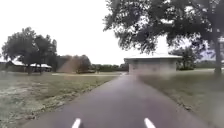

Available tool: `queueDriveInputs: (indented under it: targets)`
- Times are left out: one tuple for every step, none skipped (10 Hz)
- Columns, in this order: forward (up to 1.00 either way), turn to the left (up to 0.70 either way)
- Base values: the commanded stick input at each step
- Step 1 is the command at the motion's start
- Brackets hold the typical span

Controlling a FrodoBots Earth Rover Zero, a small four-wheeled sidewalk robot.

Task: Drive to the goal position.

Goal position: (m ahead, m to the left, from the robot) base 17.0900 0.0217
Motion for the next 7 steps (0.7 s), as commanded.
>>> queueDriveInputs:
  targets:
    - [0.84,0.03]
    - [0.84,0.03]
    - [0.84,0.03]
    - [0.84,0.03]
    - [0.84,0.03]
    - [0.84,0.03]
    - [0.84,0.03]
